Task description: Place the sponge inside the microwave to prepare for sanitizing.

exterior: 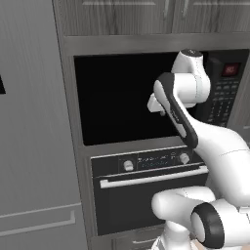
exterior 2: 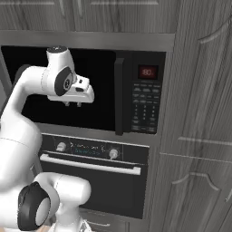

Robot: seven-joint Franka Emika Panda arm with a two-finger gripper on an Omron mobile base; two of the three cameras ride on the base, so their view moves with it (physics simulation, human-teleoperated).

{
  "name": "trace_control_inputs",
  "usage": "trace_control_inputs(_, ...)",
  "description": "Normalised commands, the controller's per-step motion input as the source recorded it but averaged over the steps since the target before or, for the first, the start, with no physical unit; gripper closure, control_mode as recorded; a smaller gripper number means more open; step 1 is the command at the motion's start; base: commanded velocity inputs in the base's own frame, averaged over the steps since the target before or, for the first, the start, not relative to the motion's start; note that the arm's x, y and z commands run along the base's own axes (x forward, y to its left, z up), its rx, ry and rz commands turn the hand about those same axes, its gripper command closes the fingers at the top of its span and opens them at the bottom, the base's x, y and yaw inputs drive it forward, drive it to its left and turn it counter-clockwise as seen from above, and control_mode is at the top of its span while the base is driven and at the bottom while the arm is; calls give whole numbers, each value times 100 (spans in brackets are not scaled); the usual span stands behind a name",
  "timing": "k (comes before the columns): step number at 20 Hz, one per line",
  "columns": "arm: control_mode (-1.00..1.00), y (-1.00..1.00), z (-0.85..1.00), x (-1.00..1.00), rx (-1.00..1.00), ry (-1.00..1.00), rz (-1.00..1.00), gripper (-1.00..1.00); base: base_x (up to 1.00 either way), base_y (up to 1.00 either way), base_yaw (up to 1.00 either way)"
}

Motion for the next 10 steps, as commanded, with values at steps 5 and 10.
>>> trace_control_inputs(5, -100, -9, 0, -29, 0, -2, -6, -100, 0, 0, 0)
trace_control_inputs(10, -100, -27, 13, -54, 0, -12, -20, -100, 0, 0, 0)
